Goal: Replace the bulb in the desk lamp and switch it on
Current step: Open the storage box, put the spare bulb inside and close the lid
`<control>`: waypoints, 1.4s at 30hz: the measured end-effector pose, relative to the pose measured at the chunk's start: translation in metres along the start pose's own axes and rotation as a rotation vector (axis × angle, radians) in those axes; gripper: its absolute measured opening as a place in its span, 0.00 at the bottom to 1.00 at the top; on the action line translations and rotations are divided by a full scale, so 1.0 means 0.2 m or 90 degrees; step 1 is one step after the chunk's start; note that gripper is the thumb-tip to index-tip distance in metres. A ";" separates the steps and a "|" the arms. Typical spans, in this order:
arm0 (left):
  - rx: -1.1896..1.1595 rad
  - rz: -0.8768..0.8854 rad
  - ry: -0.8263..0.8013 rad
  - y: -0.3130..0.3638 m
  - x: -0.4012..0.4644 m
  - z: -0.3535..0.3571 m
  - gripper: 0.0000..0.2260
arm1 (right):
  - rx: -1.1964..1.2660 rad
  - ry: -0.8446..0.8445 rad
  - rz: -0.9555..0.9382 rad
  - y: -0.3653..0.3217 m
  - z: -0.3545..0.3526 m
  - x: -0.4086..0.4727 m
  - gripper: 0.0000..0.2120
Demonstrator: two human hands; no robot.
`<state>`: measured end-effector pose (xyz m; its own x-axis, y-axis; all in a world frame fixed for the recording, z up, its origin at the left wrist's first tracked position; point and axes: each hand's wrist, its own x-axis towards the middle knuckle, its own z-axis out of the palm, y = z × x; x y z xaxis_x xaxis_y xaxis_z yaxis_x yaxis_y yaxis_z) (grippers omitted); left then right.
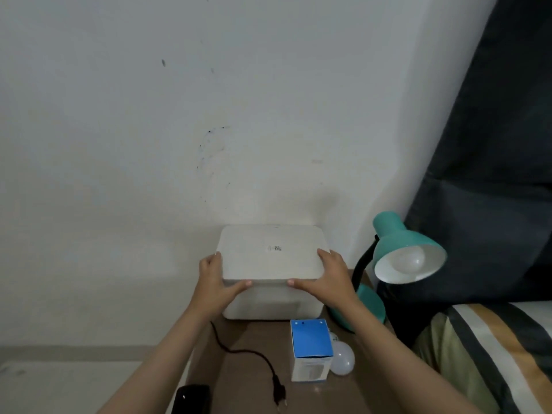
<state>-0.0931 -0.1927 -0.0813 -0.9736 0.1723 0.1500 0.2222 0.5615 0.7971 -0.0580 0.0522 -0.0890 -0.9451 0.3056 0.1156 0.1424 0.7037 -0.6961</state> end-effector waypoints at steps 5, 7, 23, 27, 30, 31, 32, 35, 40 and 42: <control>-0.013 0.011 0.014 -0.02 0.01 0.00 0.32 | 0.032 -0.003 0.008 -0.01 -0.01 -0.02 0.56; -0.014 0.022 0.027 0.00 0.01 -0.01 0.31 | 0.033 0.004 0.007 -0.03 -0.02 -0.02 0.56; -0.006 0.070 0.163 0.18 -0.30 -0.17 0.36 | -0.005 0.078 -0.111 -0.19 -0.23 -0.29 0.56; 0.019 0.065 0.171 0.22 -0.61 -0.17 0.44 | -0.033 0.074 -0.136 -0.11 -0.30 -0.59 0.55; 0.005 0.059 0.160 0.22 -0.88 -0.12 0.47 | -0.026 0.072 -0.139 0.00 -0.32 -0.88 0.54; 0.001 0.058 0.150 0.22 -0.98 -0.10 0.47 | -0.027 0.067 -0.132 0.05 -0.32 -0.98 0.54; 0.000 0.054 0.137 0.21 -1.08 -0.07 0.47 | -0.030 0.060 -0.122 0.11 -0.32 -1.08 0.54; 0.005 0.037 0.103 0.17 -1.36 0.05 0.47 | -0.052 0.038 -0.091 0.29 -0.32 -1.37 0.53; 0.025 0.017 0.026 0.08 -1.68 0.23 0.46 | -0.073 0.000 -0.027 0.55 -0.28 -1.73 0.54; 0.037 0.004 0.000 0.05 -1.74 0.28 0.44 | -0.069 -0.017 -0.004 0.62 -0.26 -1.80 0.54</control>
<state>0.2512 -0.2015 -0.1587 -0.9722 0.1763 0.1543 0.2307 0.6065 0.7608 0.3156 0.0631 -0.1807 -0.9534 0.2845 0.1004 0.1653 0.7711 -0.6149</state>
